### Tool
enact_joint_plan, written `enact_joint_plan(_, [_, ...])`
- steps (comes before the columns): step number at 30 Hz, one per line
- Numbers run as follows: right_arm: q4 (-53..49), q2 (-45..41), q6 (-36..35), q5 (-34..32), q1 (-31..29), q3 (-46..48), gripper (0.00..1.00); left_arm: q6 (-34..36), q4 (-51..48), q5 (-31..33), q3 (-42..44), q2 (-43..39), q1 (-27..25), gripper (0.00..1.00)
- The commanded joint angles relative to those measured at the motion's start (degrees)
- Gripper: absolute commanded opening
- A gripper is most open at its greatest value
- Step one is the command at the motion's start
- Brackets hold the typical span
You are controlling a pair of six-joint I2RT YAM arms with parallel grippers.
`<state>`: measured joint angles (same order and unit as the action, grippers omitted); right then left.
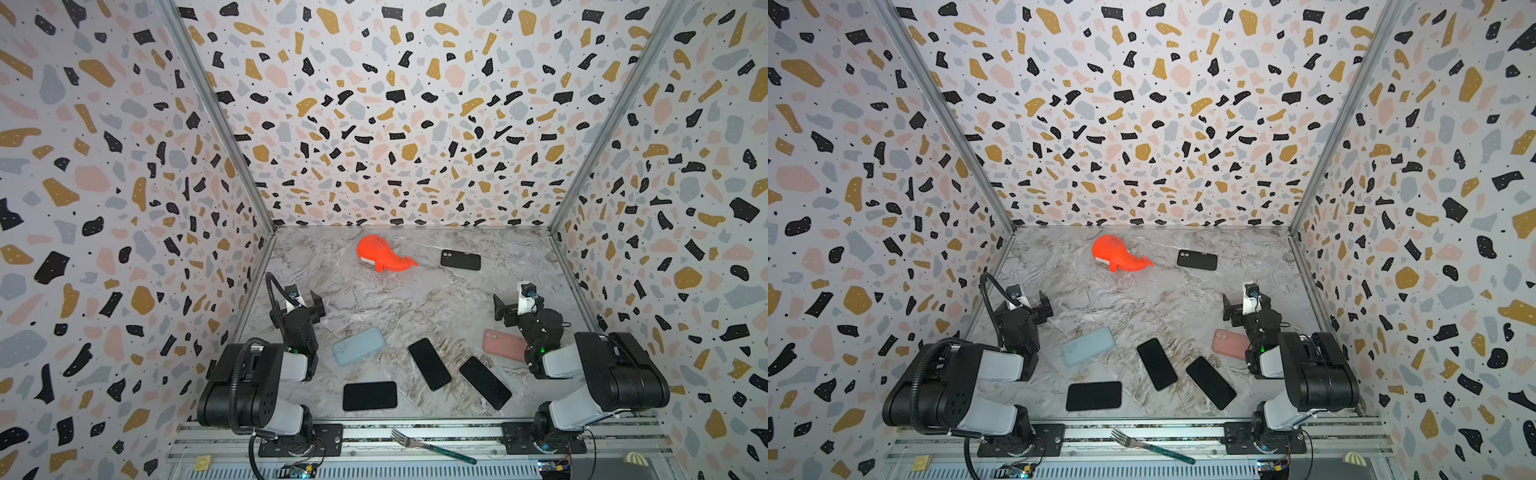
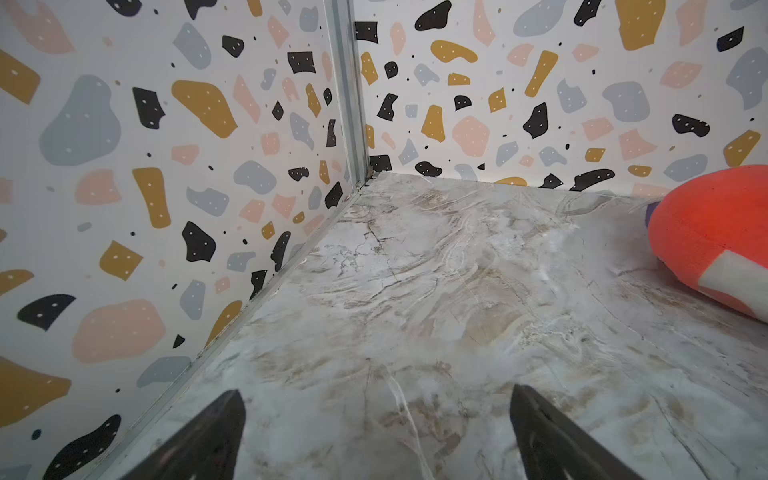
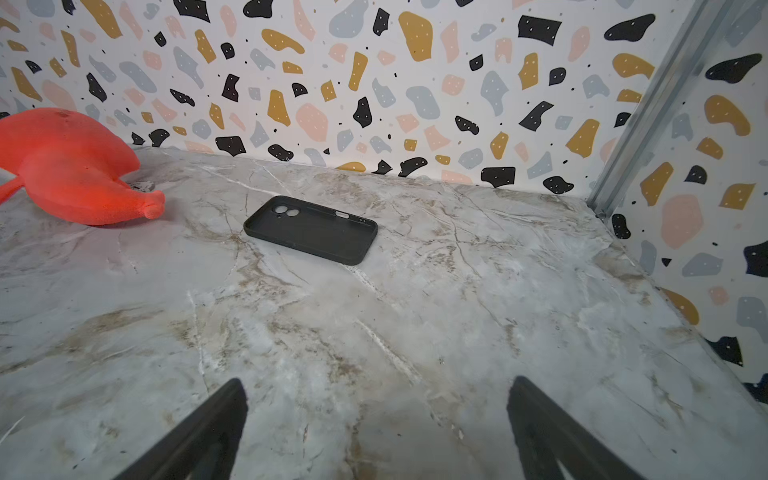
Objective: Put the phone into the phone case
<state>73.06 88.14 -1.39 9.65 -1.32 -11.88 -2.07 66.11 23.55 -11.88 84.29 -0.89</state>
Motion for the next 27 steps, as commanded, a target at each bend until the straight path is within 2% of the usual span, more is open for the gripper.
enact_joint_plan(1, [0.0,-0.5,-0.1,0.2,-0.2,-0.7,0.99,-0.1,3.4,1.1,-0.2,-0.8,-0.2,1.0])
enact_joint_plan(27, [1.3,-1.0,0.1,0.6,0.1,0.1,0.99,0.0,3.4,1.1,-0.2,-0.7,-0.2,1.0])
